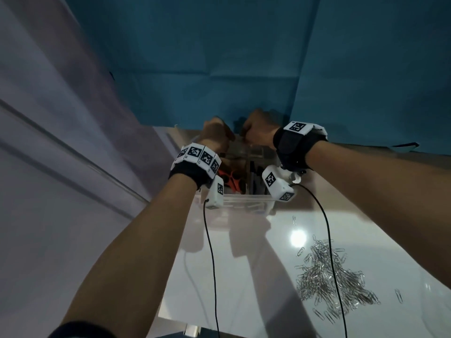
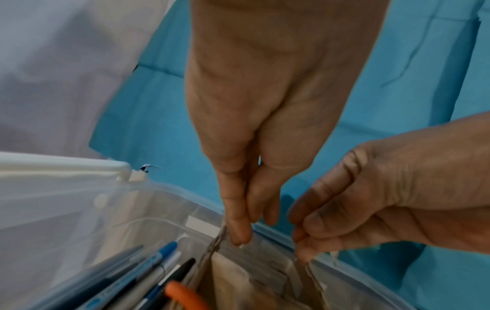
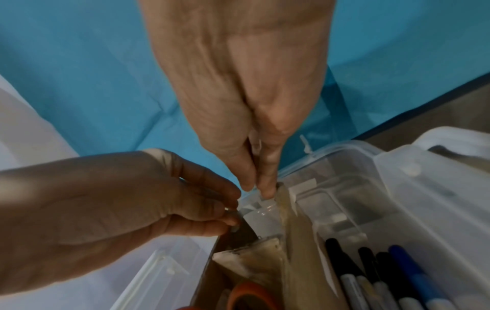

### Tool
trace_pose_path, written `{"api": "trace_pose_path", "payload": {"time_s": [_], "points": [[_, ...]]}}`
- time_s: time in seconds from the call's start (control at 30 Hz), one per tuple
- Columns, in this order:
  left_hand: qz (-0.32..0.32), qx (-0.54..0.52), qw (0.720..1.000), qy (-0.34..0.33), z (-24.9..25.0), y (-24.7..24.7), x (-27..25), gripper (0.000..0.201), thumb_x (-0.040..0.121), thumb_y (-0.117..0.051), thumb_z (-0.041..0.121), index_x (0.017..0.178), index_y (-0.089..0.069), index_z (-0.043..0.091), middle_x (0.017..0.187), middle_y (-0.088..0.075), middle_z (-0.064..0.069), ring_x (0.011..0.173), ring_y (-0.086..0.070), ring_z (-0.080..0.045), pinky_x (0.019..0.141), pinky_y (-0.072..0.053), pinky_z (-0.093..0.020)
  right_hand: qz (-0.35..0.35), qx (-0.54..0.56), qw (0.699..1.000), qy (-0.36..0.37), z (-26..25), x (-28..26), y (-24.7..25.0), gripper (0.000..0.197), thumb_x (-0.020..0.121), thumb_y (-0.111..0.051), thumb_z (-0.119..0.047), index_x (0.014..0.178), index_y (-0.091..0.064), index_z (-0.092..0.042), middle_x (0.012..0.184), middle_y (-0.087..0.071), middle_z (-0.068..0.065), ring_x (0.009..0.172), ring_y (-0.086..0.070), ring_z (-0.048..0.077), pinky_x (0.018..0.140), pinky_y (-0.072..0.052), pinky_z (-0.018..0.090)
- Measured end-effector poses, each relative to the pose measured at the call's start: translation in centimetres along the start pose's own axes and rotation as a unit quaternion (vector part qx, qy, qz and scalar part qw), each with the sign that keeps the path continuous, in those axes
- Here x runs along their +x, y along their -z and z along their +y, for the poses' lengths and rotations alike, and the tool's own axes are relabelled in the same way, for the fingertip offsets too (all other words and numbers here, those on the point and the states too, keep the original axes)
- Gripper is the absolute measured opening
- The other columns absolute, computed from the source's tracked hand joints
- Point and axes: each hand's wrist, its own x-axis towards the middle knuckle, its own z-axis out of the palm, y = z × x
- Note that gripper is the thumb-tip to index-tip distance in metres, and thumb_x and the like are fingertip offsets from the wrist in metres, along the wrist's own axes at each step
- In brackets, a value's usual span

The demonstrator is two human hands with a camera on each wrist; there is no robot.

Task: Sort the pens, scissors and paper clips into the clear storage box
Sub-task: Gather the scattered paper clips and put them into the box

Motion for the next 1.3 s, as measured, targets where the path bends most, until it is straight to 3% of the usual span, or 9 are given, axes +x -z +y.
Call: {"api": "trace_pose_path", "payload": {"time_s": [0.1,0.3,0.43,0.6,0.73,0.9,1.0,1.07,1.3], "points": [[0.001,0.002,1.0,0.01,0.9,0.1,-0.6,0.011,0.081,-0.077,0.0,0.092,-0.078,0.003,0.095,-0.075,-0.019,0.082,-0.075,-0.028,0.075,-0.064,-0.042,0.008,0.032,0.999,-0.005,0.7,-0.6,0.7,0.012,0.078,-0.069,0.003,0.087,-0.076,0.0,0.089,-0.075,0.016,0.087,-0.073,0.027,0.08,-0.06,0.039],[0.033,0.061,0.994,-0.079,3.7,-0.7,-2.4,0.018,0.078,-0.075,0.001,0.093,-0.082,0.008,0.097,-0.077,-0.015,0.095,-0.073,-0.024,0.081,-0.053,-0.023,-0.04,0.101,0.994,0.001,2.4,-4.1,3.1,0.013,0.089,-0.06,0.003,0.085,-0.068,0.013,0.073,-0.07,0.027,0.057,-0.069,0.031,0.056,-0.06,0.035],[-0.003,0.083,0.994,-0.066,5.2,-1.9,-3.6,0.025,0.08,-0.068,-0.003,0.099,-0.08,0.007,0.103,-0.076,-0.017,0.099,-0.073,-0.028,0.078,-0.053,-0.025,-0.146,0.147,0.978,0.002,5.0,-7.0,5.4,0.014,0.086,-0.061,0.009,0.097,-0.067,0.014,0.086,-0.069,0.029,0.064,-0.067,0.026,0.06,-0.06,0.029],[0.001,0.135,0.99,-0.046,6.3,-1.8,-5.2,0.024,0.086,-0.067,0.002,0.107,-0.077,0.008,0.112,-0.072,-0.017,0.103,-0.069,-0.036,0.08,-0.052,-0.033,-0.157,0.168,0.973,-0.029,9.3,-11.2,8.4,0.014,0.092,-0.063,-0.001,0.102,-0.069,0.008,0.083,-0.071,0.02,0.064,-0.068,0.022,0.057,-0.056,0.028],[0.039,0.1,0.979,-0.172,8.0,-3.4,-10.4,0.024,0.084,-0.062,0.009,0.097,-0.078,0.019,0.099,-0.074,-0.01,0.094,-0.07,-0.031,0.084,-0.058,-0.039,-0.13,0.218,0.965,-0.073,14.2,-14.5,8.8,0.015,0.095,-0.061,-0.001,0.1,-0.07,0.009,0.082,-0.071,0.022,0.06,-0.066,0.02,0.055,-0.056,0.025],[-0.068,0.054,0.962,-0.259,10.3,-10.7,-17.1,0.02,0.089,-0.06,0.01,0.095,-0.078,0.017,0.091,-0.075,-0.006,0.083,-0.071,-0.023,0.079,-0.059,-0.037,-0.169,0.117,0.971,-0.118,20.0,-17.6,3.3,0.016,0.093,-0.059,0.0,0.082,-0.07,0.0,0.079,-0.07,0.02,0.067,-0.067,0.025,0.058,-0.057,0.028],[-0.154,0.113,0.953,-0.237,8.4,-16.8,-17.1,0.023,0.088,-0.056,0.006,0.097,-0.076,0.013,0.095,-0.073,-0.01,0.089,-0.069,-0.027,0.079,-0.058,-0.04,-0.194,-0.016,0.978,-0.07,21.6,-18.7,-0.1,0.022,0.084,-0.059,-0.002,0.067,-0.066,-0.013,0.06,-0.059,-0.003,0.056,-0.053,0.012,0.056,-0.043,0.023],[-0.172,0.164,0.946,-0.22,6.4,-19.7,-16.4,0.026,0.088,-0.055,0.001,0.107,-0.072,0.006,0.108,-0.068,-0.014,0.102,-0.065,-0.03,0.086,-0.056,-0.043,-0.176,-0.07,0.982,-0.024,22.0,-19.5,-2.0,0.023,0.08,-0.055,-0.004,0.059,-0.055,-0.012,0.055,-0.047,-0.001,0.053,-0.04,0.017,0.057,-0.033,0.028],[-0.139,0.266,0.929,-0.215,1.8,-24.5,-16.3,0.039,0.093,-0.058,0.008,0.13,-0.048,0.0,0.136,-0.044,-0.015,0.123,-0.043,-0.033,0.093,-0.051,-0.042,-0.17,-0.157,0.971,0.058,24.0,-24.2,-5.3,0.042,0.08,-0.059,0.0,0.119,-0.062,-0.016,0.118,-0.05,0.006,0.106,-0.043,0.023,0.084,-0.046,0.034]]}}
